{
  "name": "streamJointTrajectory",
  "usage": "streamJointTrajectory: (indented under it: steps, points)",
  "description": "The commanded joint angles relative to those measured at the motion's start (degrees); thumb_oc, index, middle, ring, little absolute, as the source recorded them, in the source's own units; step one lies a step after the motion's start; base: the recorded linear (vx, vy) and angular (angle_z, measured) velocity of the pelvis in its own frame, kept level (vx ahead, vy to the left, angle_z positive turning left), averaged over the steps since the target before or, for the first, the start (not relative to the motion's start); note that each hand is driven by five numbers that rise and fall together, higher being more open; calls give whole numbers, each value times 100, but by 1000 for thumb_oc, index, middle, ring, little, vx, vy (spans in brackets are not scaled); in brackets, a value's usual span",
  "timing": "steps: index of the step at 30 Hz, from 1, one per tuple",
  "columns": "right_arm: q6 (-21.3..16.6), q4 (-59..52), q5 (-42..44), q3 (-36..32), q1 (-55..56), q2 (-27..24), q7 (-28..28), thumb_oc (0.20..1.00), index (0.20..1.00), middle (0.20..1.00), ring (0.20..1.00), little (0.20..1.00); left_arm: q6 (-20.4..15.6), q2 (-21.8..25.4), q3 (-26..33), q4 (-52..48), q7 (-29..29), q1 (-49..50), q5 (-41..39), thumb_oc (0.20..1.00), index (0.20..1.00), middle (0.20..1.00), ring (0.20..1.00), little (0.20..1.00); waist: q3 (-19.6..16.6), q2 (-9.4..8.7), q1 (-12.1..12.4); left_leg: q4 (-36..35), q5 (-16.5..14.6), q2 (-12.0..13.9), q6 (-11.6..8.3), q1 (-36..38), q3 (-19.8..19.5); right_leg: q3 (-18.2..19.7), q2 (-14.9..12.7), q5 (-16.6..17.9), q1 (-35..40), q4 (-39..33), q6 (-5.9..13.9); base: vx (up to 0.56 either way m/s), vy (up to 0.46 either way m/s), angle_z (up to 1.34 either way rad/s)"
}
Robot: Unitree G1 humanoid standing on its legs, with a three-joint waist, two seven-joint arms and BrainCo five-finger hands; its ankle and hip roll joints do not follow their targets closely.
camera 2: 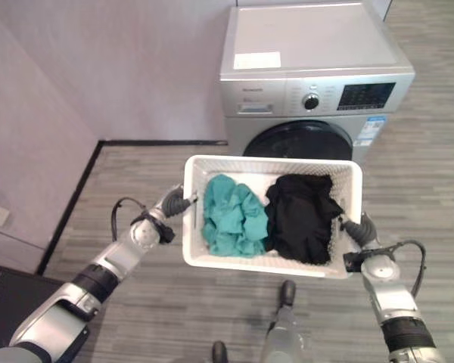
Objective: Grab the laundry basket,head to the washer,open it,put in the laundry and shut it.
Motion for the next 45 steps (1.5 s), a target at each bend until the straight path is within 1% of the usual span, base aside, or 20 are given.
streamJointTrajectory:
  steps: [1, 3, 6, 7, 9, 10, 14, 15, 16, 17, 20, 25, 28, 33, 36, 38, 40, 41, 42, 45]
  points:
    - [-655, -735, 256, 33, -1221, -328, -155, 200, 200, 200, 200, 200, -93, 296, 546, 607, 618, -861, -258, 200, 200, 200, 200, 200, -663, -44, -28, 1131, -235, 450, -235, 220, 38, 10, 410, -781, 135, 568, 343, 395, -319, -4]
    - [-683, -1009, 298, 167, -1433, -310, -199, 200, 200, 200, 200, 200, -83, 375, 537, 613, 687, -1003, -348, 200, 200, 200, 200, 200, -633, -83, 26, 2367, 399, 744, -454, -192, 146, -76, 652, -1028, 464, 535, 98, 256, -312, -27]
    - [-800, -1552, 324, 88, -1462, -346, -273, 200, 200, 200, 200, 200, -47, 532, 769, 517, 823, -1042, -471, 200, 200, 200, 200, 200, -514, -279, 155, 3864, 1149, 842, -494, -882, 55, -1, 872, -1261, 830, 430, -273, 187, -270, -41]
    - [-827, -1636, 341, 56, -1494, -328, -344, 200, 200, 200, 200, 200, -64, 566, 813, 448, 846, -1055, -535, 200, 200, 200, 200, 200, -483, -329, 182, 4251, 1224, 903, -493, -1105, 19, 14, 945, -1330, 949, 375, -342, 105, -159, -50]
    - [-833, -1699, 345, 26, -1519, -342, -391, 200, 200, 200, 200, 200, -69, 587, 844, 403, 876, -1073, -560, 200, 200, 200, 200, 200, -479, -374, 202, 4345, 1244, 959, -469, -1242, 24, 31, 971, -1376, 1017, 348, -379, 160, -130, -44]
    - [-851, -1868, 340, -54, -1507, -344, -440, 200, 200, 200, 200, 200, -80, 591, 870, 382, 923, -1156, -599, 200, 200, 200, 200, 200, -477, -487, 261, 4033, 952, 1014, -359, -1579, 131, 111, 997, -1450, 1147, 282, -383, 218, -130, -25]
    - [-848, -1873, 339, -60, -1501, -343, -439, 200, 200, 200, 200, 200, -80, 589, 866, 382, 923, -1157, -600, 200, 200, 200, 200, 200, -475, -491, 275, 4023, 953, 1013, -357, -1567, 145, 122, 995, -1449, 1149, 281, -381, 71, -20, -3]
    - [-896, -1934, 407, -19, -1448, -292, -369, 200, 200, 200, 200, 200, -91, 585, 843, 400, 941, -1220, -537, 200, 200, 200, 200, 200, -497, -507, 355, 3603, 638, 880, -300, -1727, 83, 177, 1049, -1521, 1255, 238, -352, 373, 48, -5]
    - [-923, -1519, 642, 230, -1591, -90, -400, 200, 200, 200, 200, 200, -105, 581, 590, 648, 974, -1438, -455, 200, 200, 200, 200, 200, -534, -570, 570, 1964, 415, 507, -248, -1885, -215, 289, 1064, -1631, 1487, 151, -279, 463, 82, 2]
    - [-927, -986, 800, 538, -1860, 7, -460, 200, 200, 200, 200, 200, -138, 529, 395, 848, 1005, -1625, -548, 200, 200, 200, 200, 200, -519, -578, 662, 1472, 779, 494, -294, -2078, -181, 203, 1063, -1722, 1637, 154, -292, 378, 114, -2]
    - [-872, -435, 937, 859, -2304, 49, -544, 200, 200, 200, 200, 200, -132, 543, 153, 1122, 1052, -1960, -672, 200, 200, 200, 200, 200, -491, -559, 827, 1033, 1152, 579, -334, -2255, -98, 143, 1114, -1822, 1772, 208, -283, 161, 90, -19]
    - [-770, 284, 961, 1304, -3008, 110, -538, 200, 200, 200, 200, 200, -168, 731, -152, 1512, 1085, -2379, -870, 200, 200, 200, 200, 200, -779, -452, 959, 727, 1040, 527, -222, -1829, -146, 197, 1031, -2015, 1899, 455, -125, 238, 190, -8]
    - [-639, 1049, 954, 1605, -3586, -7, -510, 200, 200, 200, 200, 200, -192, 912, -411, 1783, 1061, -2659, -1041, 200, 200, 200, 200, 200, -860, -408, 1034, 685, 852, 421, -28, -1480, -14, 246, 902, -2052, 1763, 1354, 27, 248, 245, -45]
    - [-493, 2263, 1095, 1854, -4664, -512, -432, 200, 200, 200, 200, 200, -158, 1012, -554, 2276, 1030, -2951, -1226, 200, 200, 200, 200, 200, -626, -295, 857, 738, 680, 334, 230, -1157, 31, 487, 788, -1661, 867, 3357, 408, 127, 187, -3]
    - [-425, 2757, 1038, 1982, -4829, -803, -268, 200, 200, 200, 200, 200, -176, 1060, -559, 2328, 936, -2917, -1241, 200, 200, 200, 200, 200, -653, -220, 867, 521, 645, 343, 222, -982, -21, 51, 355, -1688, 809, 2938, 290, 162, 39, 14]
    - [-356, 2867, 956, 2001, -4772, -1125, -75, 200, 200, 200, 200, 200, -197, 1103, -532, 2338, 887, -2860, -1215, 200, 200, 200, 200, 200, -682, -163, 795, 446, 602, 372, 167, -907, -126, 12, 88, -1527, 759, 2509, 267, 151, -43, 13]
    - [-293, 2989, 848, 1996, -4668, -1409, 79, 200, 200, 200, 200, 200, -211, 1158, -539, 2451, 862, -2857, -1138, 200, 200, 200, 200, 200, -680, -172, 674, 456, 502, 355, 103, -853, -234, 317, -147, -1153, 689, 1965, 339, 134, -87, 25]
    - [-295, 2990, 847, 1991, -4663, -1413, 84, 200, 200, 200, 200, 200, -214, 1153, -543, 2455, 862, -2859, -1137, 200, 200, 200, 200, 200, -677, -167, 681, 461, 495, 358, 106, -847, -232, 315, -140, -1134, 710, 1932, 345, 184, -155, 65]
    - [-289, 3079, 833, 1954, -4555, -1628, 163, 200, 200, 200, 200, 200, -208, 1136, -532, 2657, 874, -2851, -1074, 200, 200, 200, 200, 200, -648, -227, 605, 532, 376, 337, 39, -817, -281, 629, -257, -813, 782, 1434, 439, 183, -175, 42]
    - [-240, 3236, 712, 1838, -4276, -1898, 316, 200, 200, 200, 200, 200, -199, 1181, -507, 2717, 836, -2754, -963, 200, 200, 200, 200, 200, -708, -371, 575, 539, 259, 417, -79, -741, -244, 663, -343, -536, 918, 943, 581, 219, -250, 13]
